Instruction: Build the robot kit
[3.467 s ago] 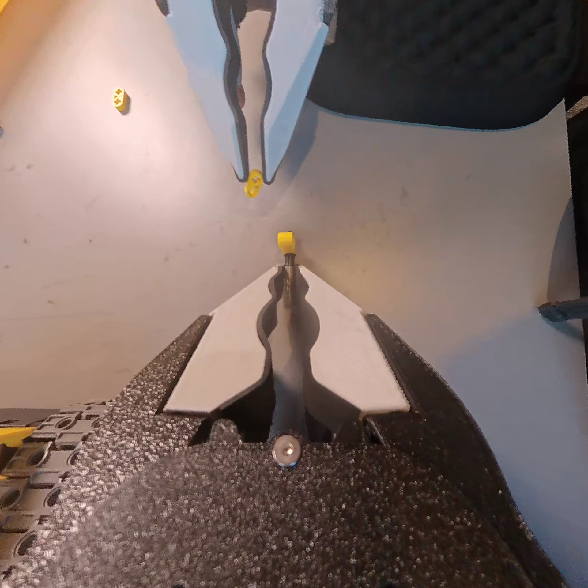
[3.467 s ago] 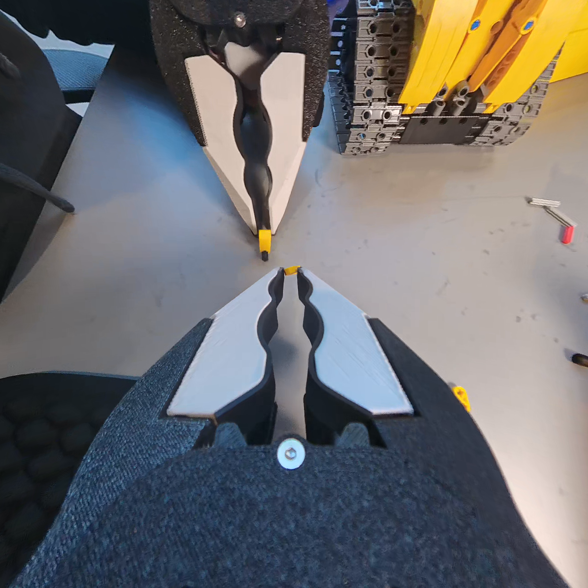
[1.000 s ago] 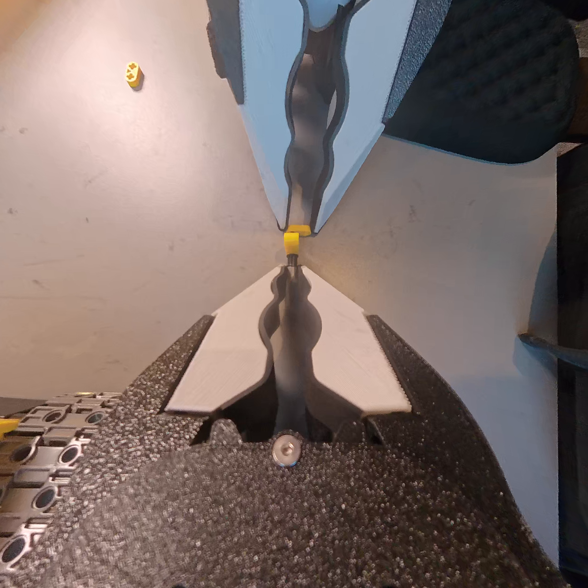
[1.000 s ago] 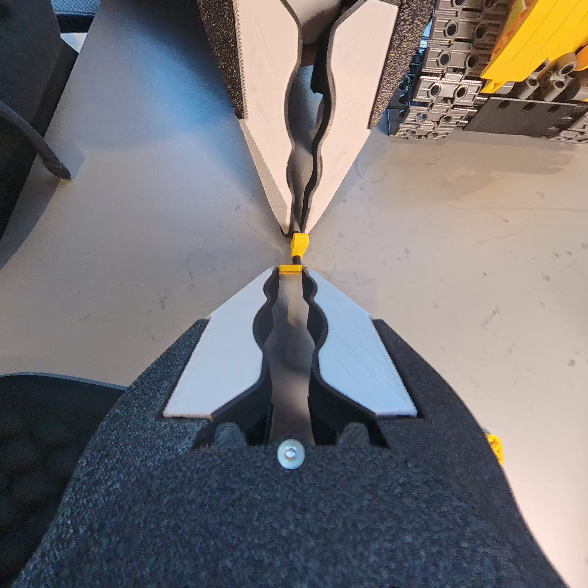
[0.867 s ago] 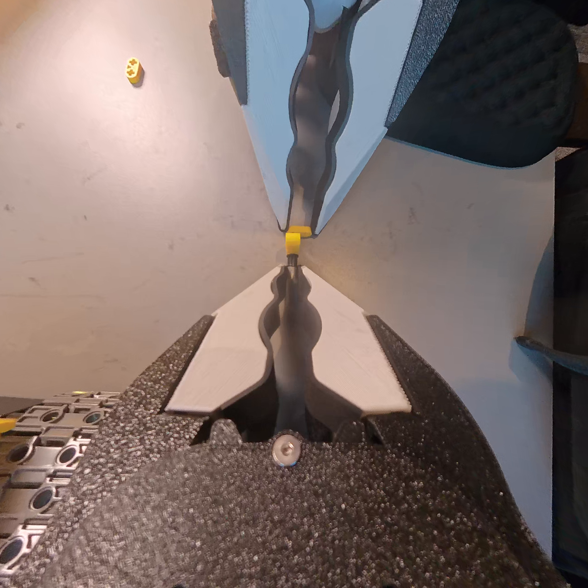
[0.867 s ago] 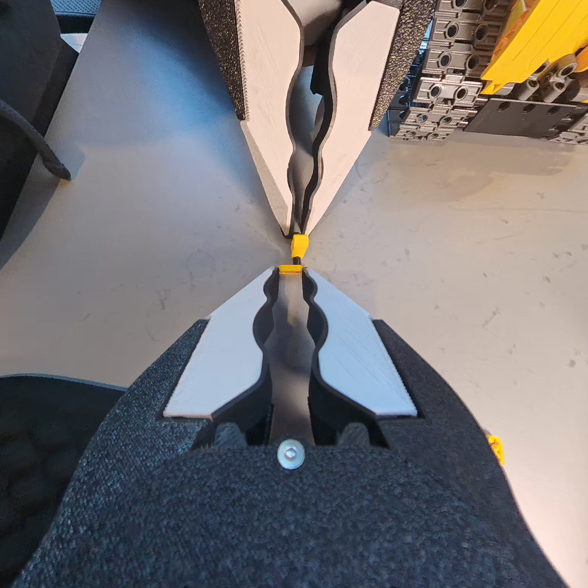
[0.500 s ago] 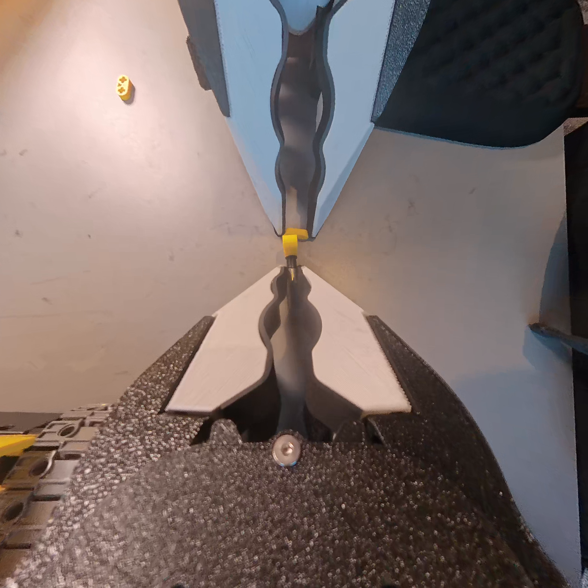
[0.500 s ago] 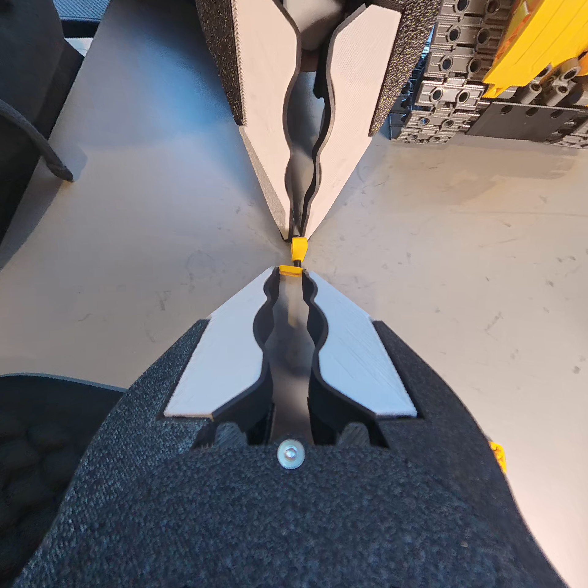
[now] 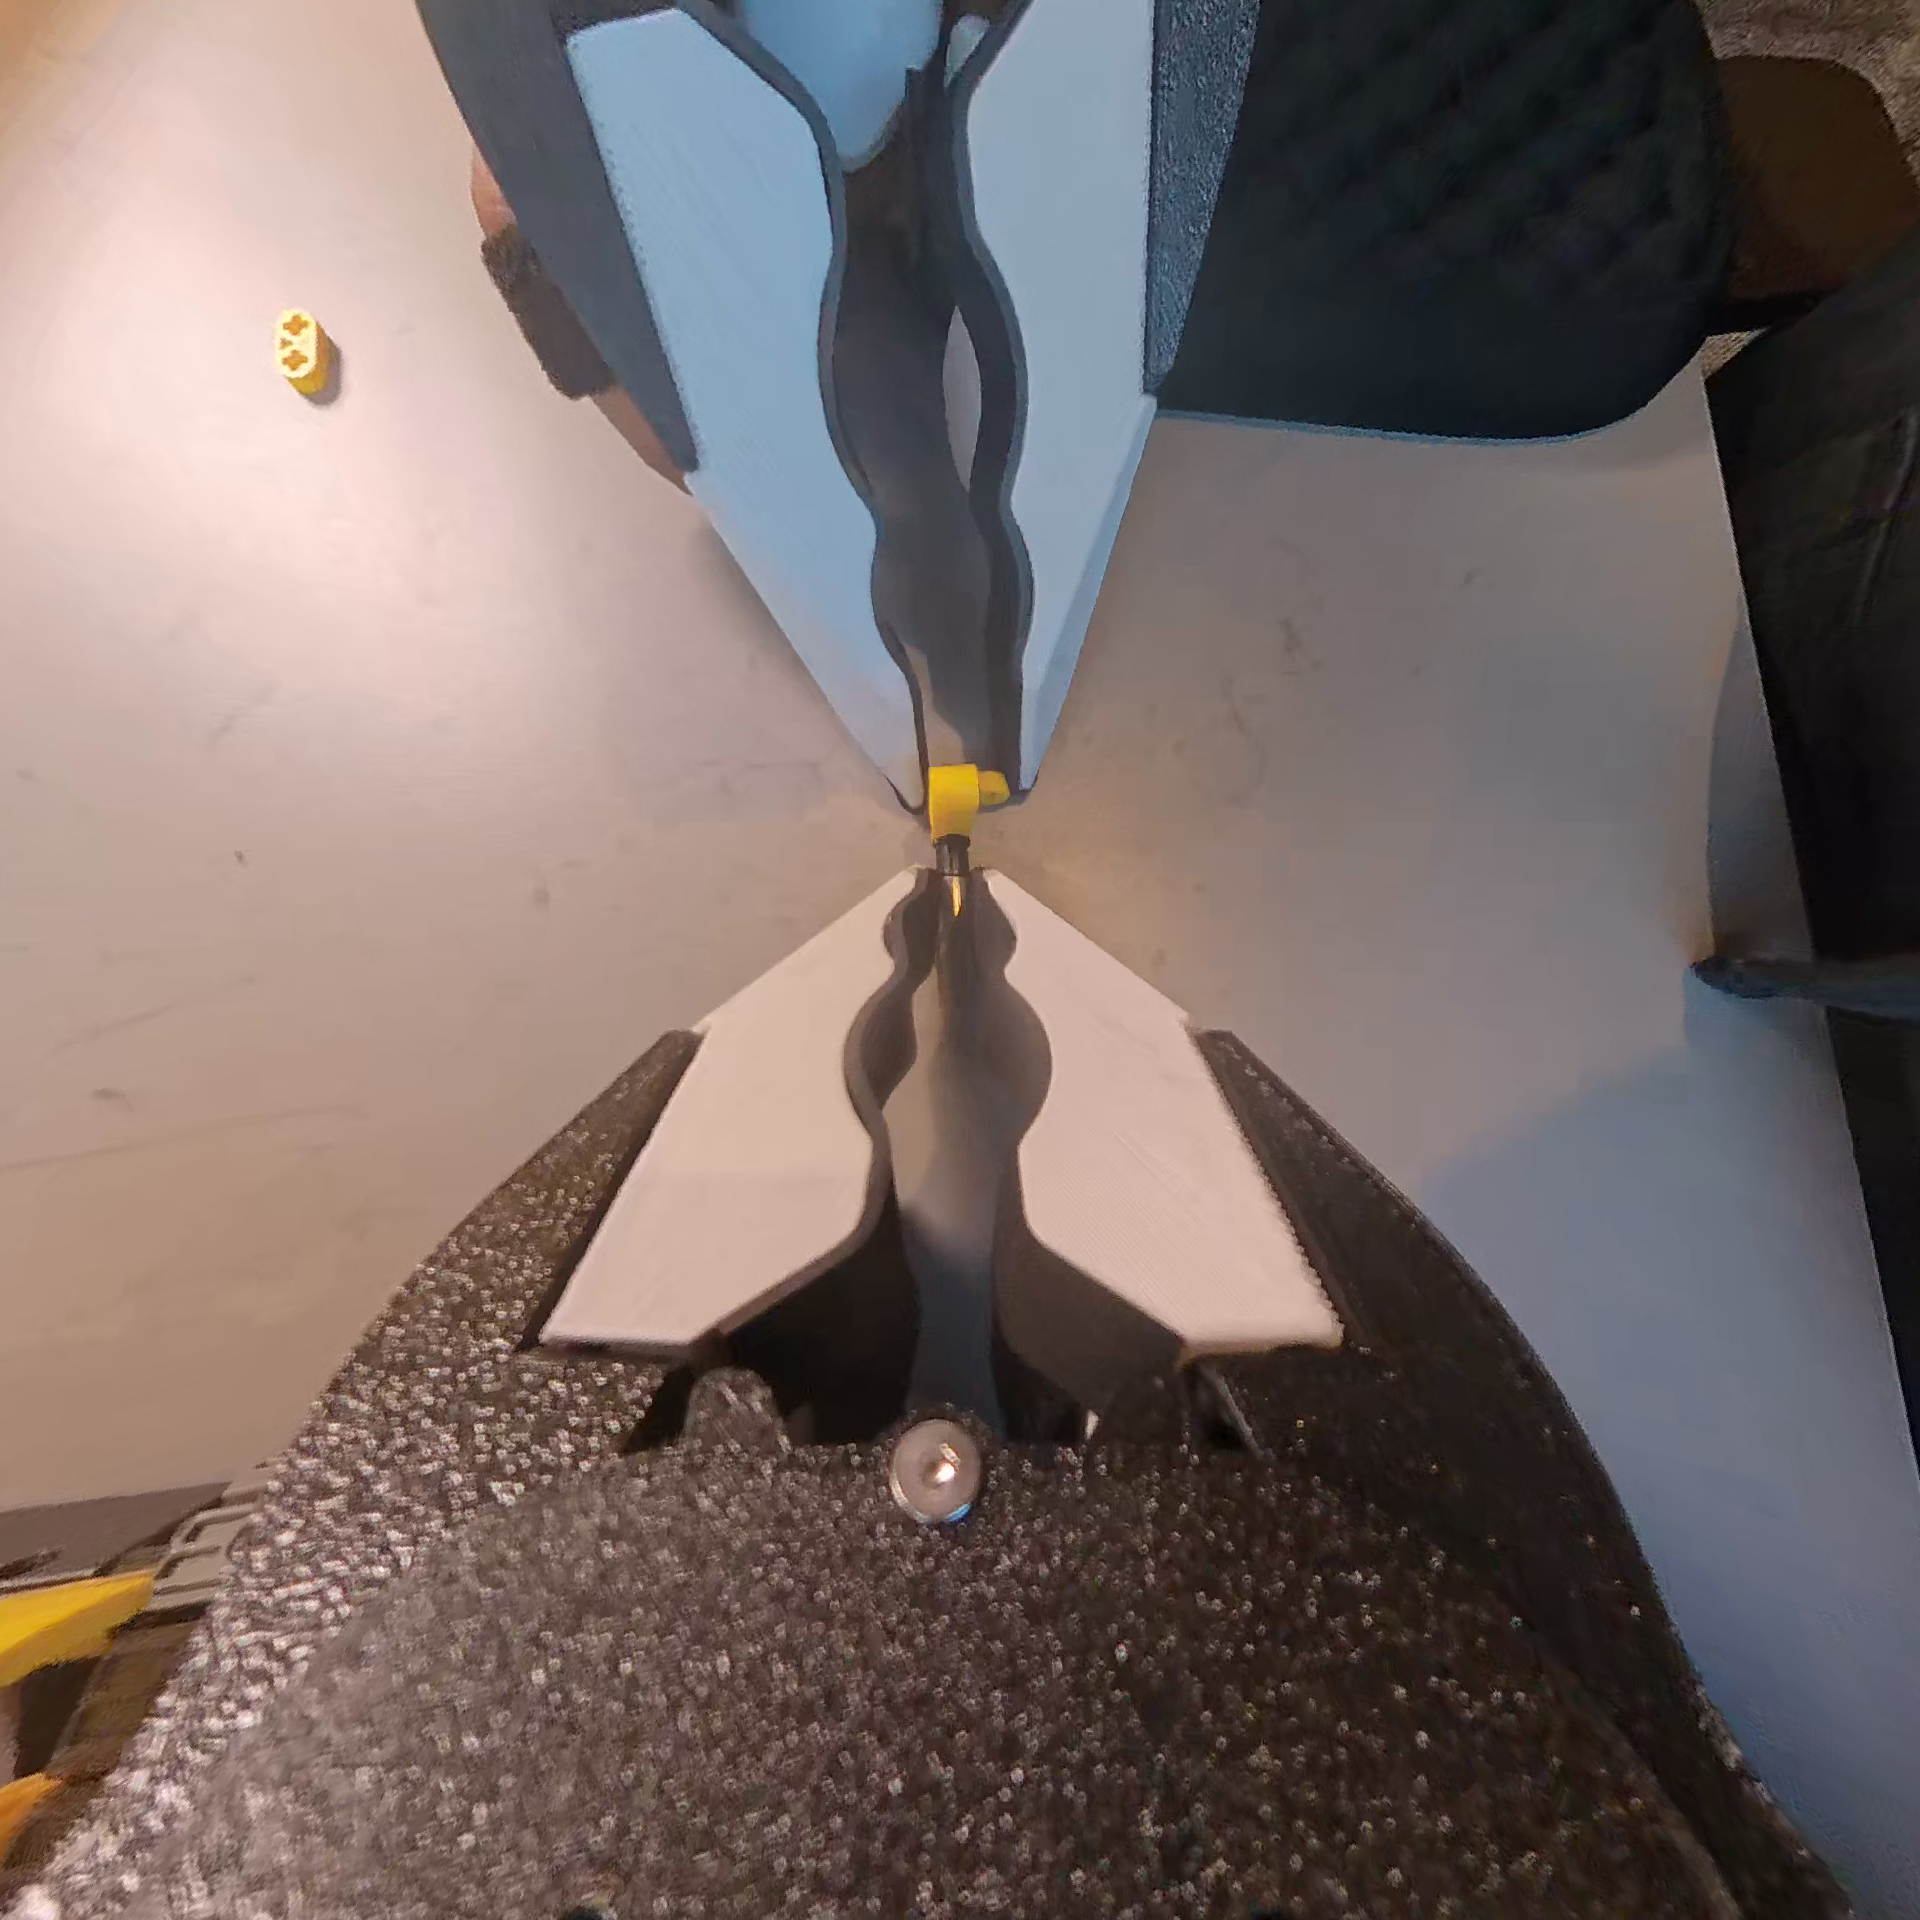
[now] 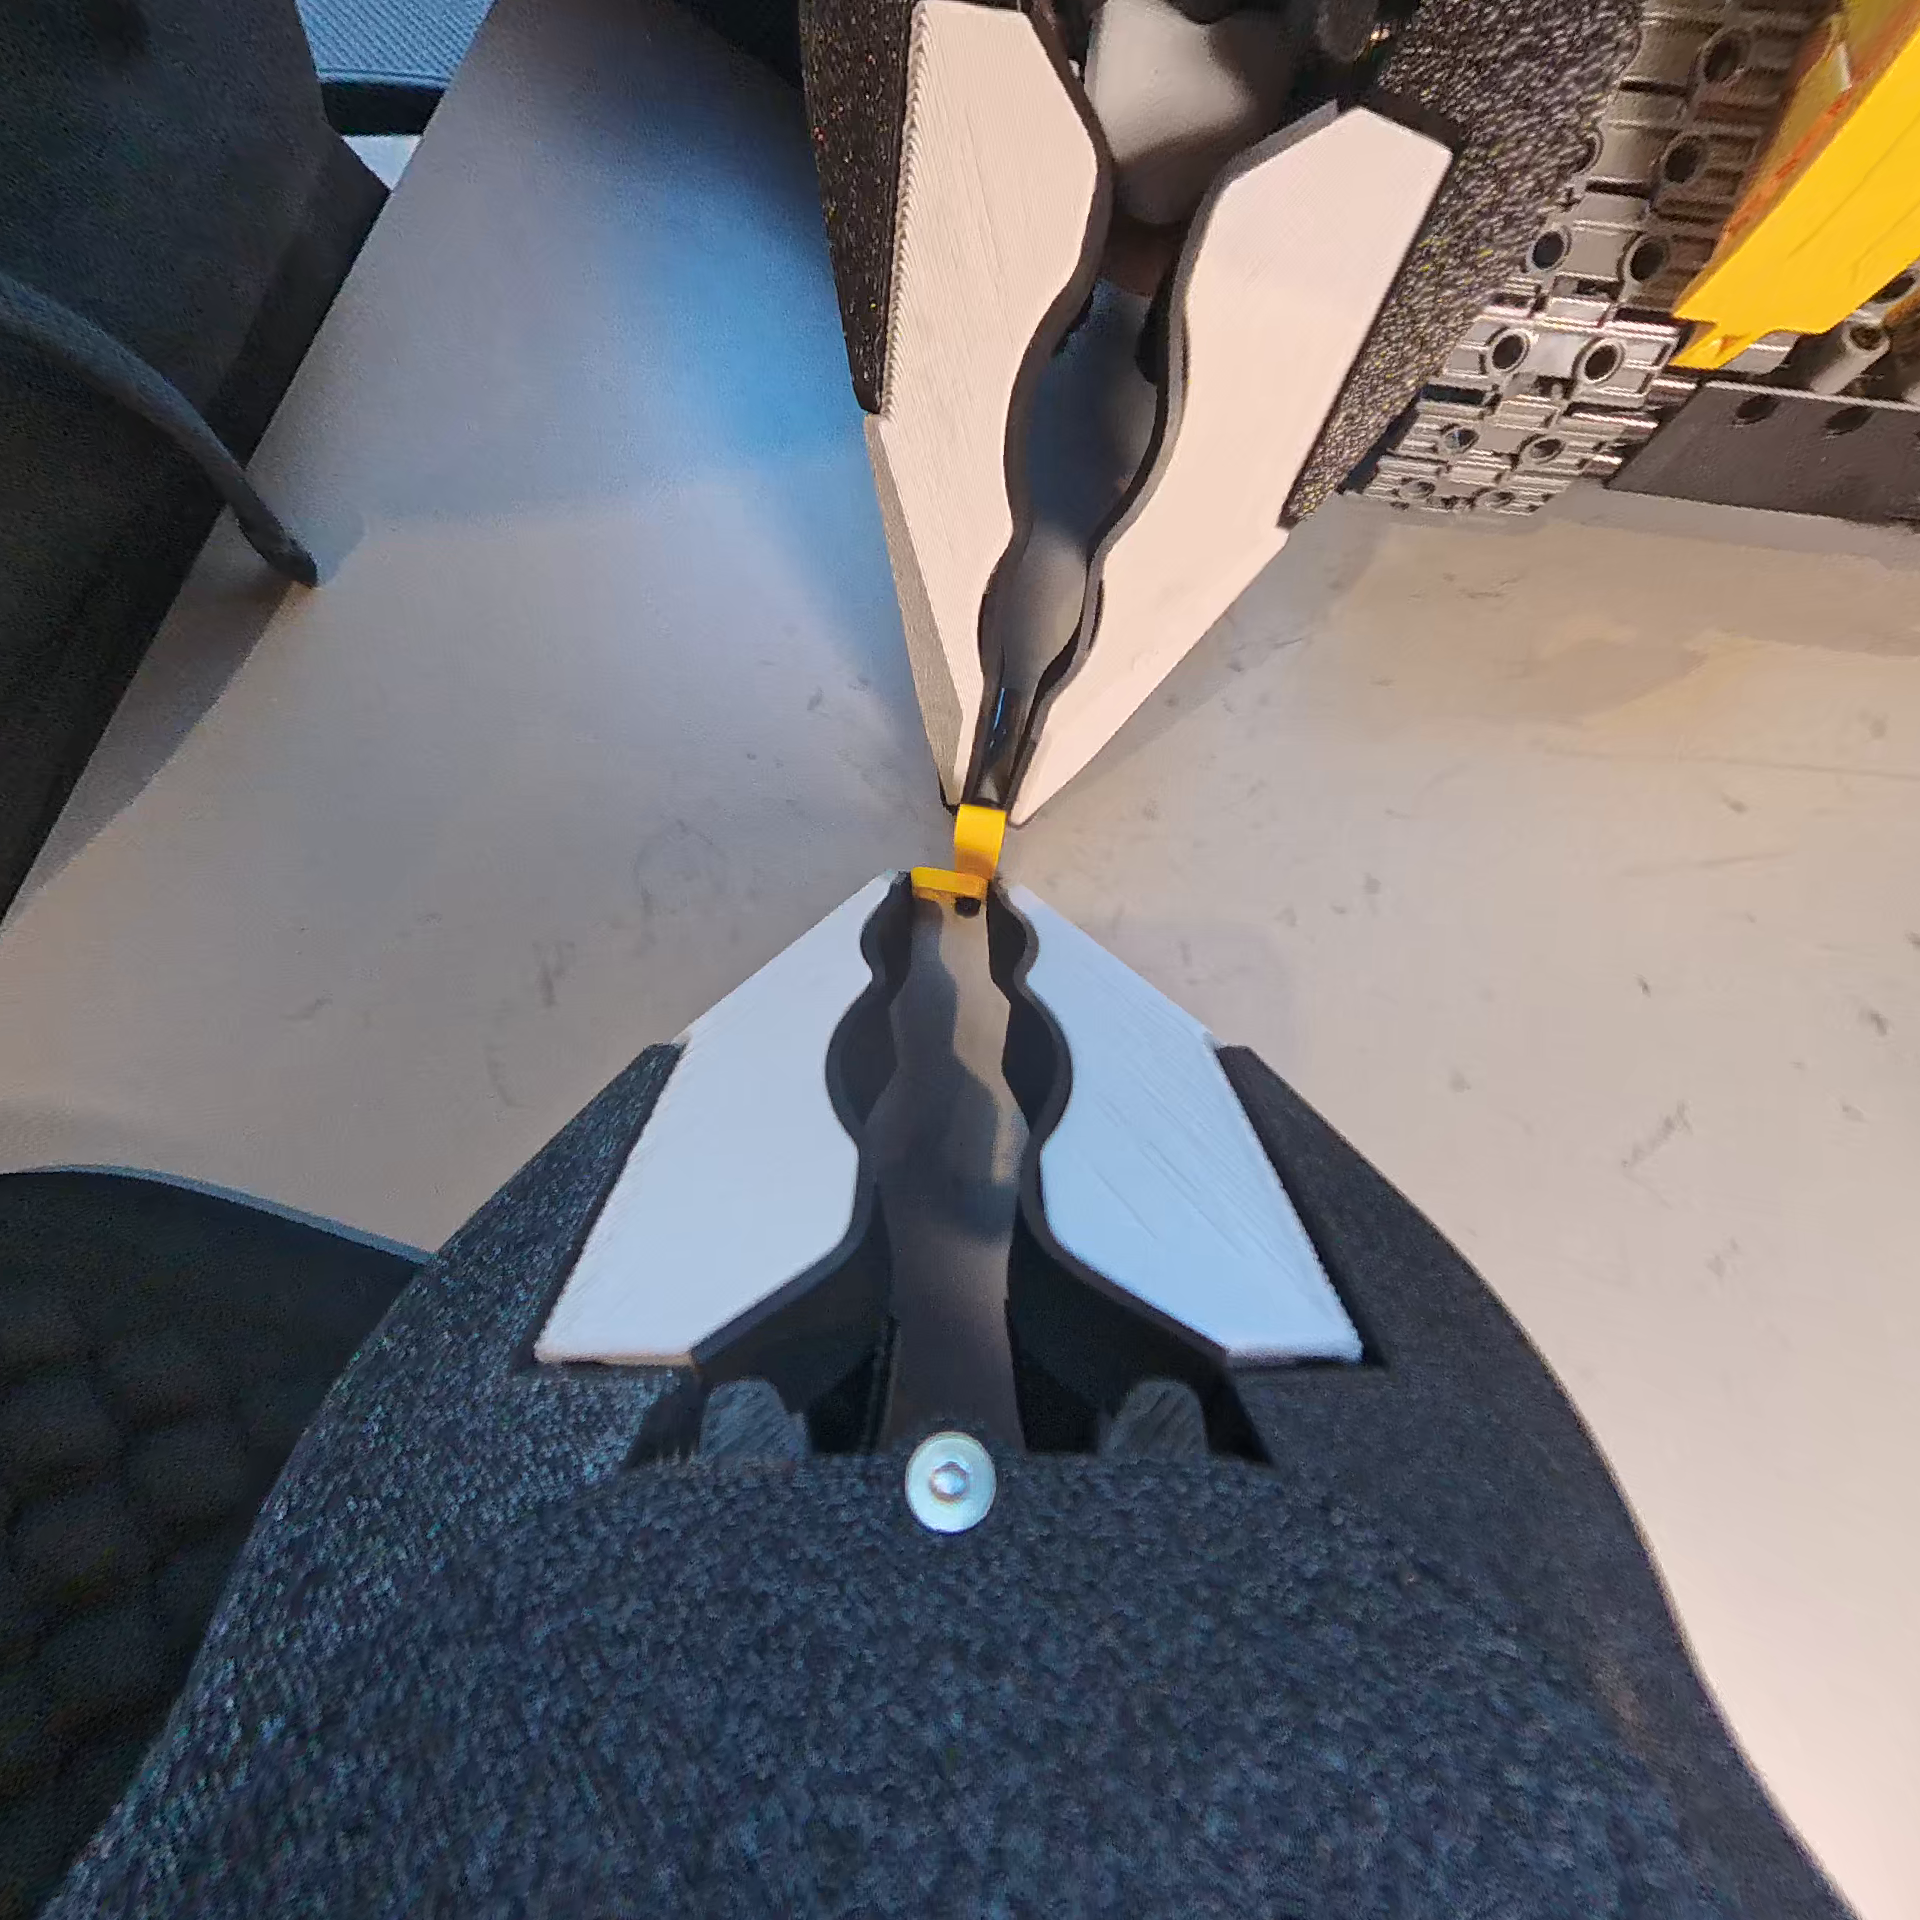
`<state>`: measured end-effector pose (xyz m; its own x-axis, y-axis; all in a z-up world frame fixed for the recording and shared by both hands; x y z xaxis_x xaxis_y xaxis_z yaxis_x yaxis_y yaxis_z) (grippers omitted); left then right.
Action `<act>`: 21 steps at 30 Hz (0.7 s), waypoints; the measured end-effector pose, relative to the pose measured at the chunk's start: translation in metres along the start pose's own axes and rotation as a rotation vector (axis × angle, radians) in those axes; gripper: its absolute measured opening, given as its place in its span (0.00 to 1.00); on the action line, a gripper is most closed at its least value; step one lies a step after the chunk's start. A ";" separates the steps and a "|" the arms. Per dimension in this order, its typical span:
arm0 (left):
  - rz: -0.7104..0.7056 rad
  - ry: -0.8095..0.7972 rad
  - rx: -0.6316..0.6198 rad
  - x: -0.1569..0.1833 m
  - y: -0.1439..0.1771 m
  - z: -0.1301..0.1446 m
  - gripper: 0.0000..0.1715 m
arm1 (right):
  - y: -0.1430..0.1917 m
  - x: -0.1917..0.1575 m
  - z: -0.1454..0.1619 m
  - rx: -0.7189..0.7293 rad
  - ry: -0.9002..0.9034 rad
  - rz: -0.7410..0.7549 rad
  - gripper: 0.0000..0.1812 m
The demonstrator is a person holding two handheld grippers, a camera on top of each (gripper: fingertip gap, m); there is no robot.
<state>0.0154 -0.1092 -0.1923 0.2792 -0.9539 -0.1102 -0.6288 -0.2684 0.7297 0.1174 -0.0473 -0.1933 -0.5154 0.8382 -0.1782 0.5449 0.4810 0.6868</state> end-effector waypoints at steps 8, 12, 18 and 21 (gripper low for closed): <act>0.003 0.010 0.016 0.000 0.000 0.002 0.03 | 0.000 -0.002 -0.001 -0.006 -0.036 0.019 0.08; -0.001 0.005 0.018 0.000 0.000 0.002 0.03 | 0.002 -0.004 0.001 -0.007 -0.058 0.062 0.13; -0.004 0.010 0.025 0.001 0.000 0.003 0.03 | 0.002 -0.008 0.000 -0.044 -0.080 0.099 0.08; -0.012 0.001 0.021 0.001 0.000 0.002 0.03 | 0.002 -0.010 -0.001 -0.053 -0.111 0.118 0.07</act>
<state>0.0144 -0.1107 -0.1943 0.2876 -0.9505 -0.1179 -0.6408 -0.2825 0.7138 0.1224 -0.0550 -0.1894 -0.3722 0.9126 -0.1688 0.5598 0.3659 0.7435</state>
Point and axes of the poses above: each gripper's, where its closed fingertips meet, y back along the fingers, z out of its underside, x = y × z across the jaws, the point moved 8 cm from there along y, back along the fingers, and after that the axes turned 15 degrees about -y, right-handed, at the moved point
